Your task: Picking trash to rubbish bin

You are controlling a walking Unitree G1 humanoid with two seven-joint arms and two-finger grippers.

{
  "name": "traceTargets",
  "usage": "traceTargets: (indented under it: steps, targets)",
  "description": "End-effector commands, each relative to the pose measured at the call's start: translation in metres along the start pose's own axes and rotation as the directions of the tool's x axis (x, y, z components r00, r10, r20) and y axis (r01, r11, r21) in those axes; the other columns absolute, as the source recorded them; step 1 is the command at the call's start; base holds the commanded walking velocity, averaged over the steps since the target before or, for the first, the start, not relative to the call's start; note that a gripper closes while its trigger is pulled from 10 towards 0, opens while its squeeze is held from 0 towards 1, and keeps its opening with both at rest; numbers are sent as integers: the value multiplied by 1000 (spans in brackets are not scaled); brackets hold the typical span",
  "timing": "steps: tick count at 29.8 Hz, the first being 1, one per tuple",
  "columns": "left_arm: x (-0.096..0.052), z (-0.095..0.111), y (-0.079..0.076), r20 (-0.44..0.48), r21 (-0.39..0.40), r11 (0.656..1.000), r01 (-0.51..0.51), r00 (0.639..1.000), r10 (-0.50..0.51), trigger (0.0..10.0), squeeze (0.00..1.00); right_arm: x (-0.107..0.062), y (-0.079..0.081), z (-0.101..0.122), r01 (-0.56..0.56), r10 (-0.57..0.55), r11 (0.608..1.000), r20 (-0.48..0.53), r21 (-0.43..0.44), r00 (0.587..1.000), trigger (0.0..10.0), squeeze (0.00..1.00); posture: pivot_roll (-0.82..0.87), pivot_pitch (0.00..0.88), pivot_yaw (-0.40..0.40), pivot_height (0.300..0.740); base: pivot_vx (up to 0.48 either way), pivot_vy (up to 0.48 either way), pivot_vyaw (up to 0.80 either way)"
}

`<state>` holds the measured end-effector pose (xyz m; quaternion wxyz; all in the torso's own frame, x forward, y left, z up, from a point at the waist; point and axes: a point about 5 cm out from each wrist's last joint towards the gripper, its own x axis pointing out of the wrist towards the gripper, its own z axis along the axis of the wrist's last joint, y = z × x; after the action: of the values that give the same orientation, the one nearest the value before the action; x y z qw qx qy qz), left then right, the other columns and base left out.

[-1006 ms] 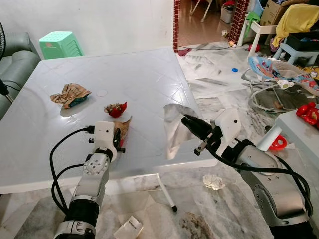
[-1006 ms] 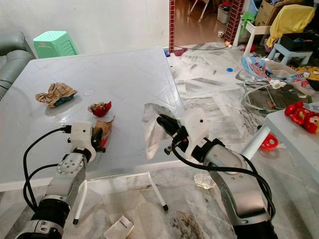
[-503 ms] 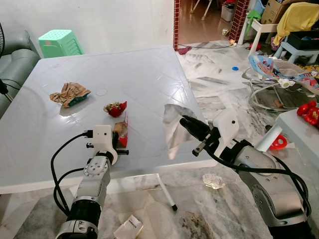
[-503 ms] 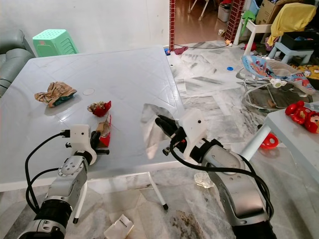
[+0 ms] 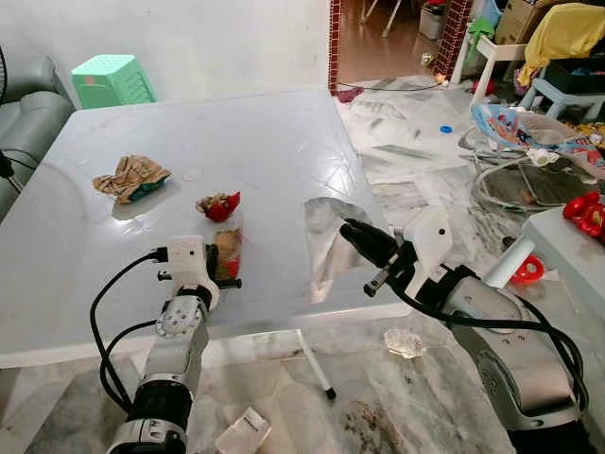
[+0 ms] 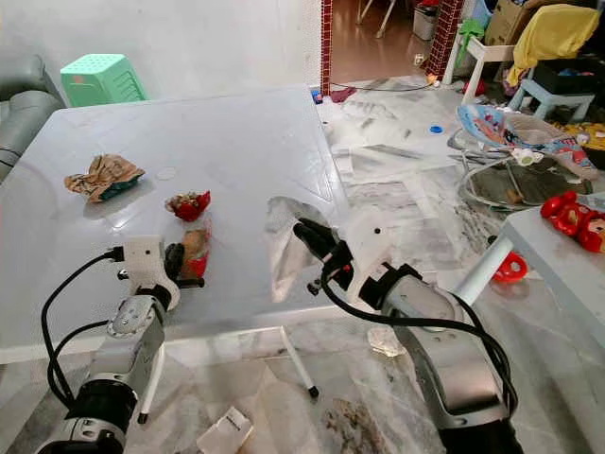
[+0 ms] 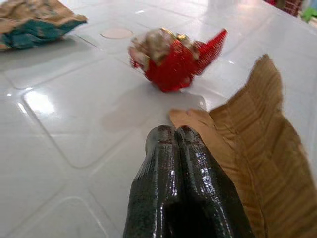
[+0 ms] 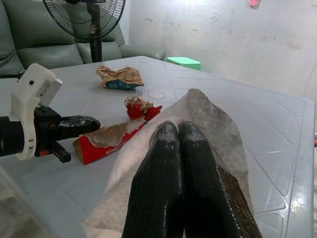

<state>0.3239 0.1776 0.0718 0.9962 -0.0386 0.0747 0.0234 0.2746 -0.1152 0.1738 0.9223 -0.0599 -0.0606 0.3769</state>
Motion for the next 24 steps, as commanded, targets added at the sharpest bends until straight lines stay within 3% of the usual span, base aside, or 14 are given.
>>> traceTargets:
  steps: [1, 12, 17, 18, 19, 24]
  targets:
    - [-1, 5, 4, 35, -16, 1000, -17, 999, 18, 0, 0, 3, 1, 4, -17, 17, 1000, 10, -16, 1000, 0, 0, -61, 27, 42, 740, 0, 0, 0]
    - [-6, 20, 6, 154, -29, 999, -22, 988, 27, 0, 0, 4, 1, 4, -17, 17, 1000, 11, -18, 1000, 0, 0, -59, 29, 39, 740, 0, 0, 0]
    - [-12, 35, 7, 253, 67, 996, -56, 967, 37, 0, 0, 4, 0, 4, -13, 13, 1000, 11, -23, 1000, 0, 0, -57, 27, 36, 740, 0, 0, 0]
    - [-14, 46, 4, 305, 93, 994, -62, 952, 31, 5843, 0, 4, 0, 4, -11, 11, 1000, 11, -25, 1000, 0, 0, -56, 27, 35, 740, 0, 0, 0]
    - [-15, 52, 2, 333, 93, 994, -64, 943, 29, 10000, 1000, 4, -1, 4, -11, 11, 1000, 11, -25, 1000, 0, 0, -56, 27, 34, 740, 0, 0, 0]
    - [-16, 73, -22, 405, 72, 996, 56, 911, -81, 10000, 1000, 6, 0, 4, -16, 16, 999, 12, -30, 1000, 0, 0, -56, 21, 32, 740, 0, 0, 0]
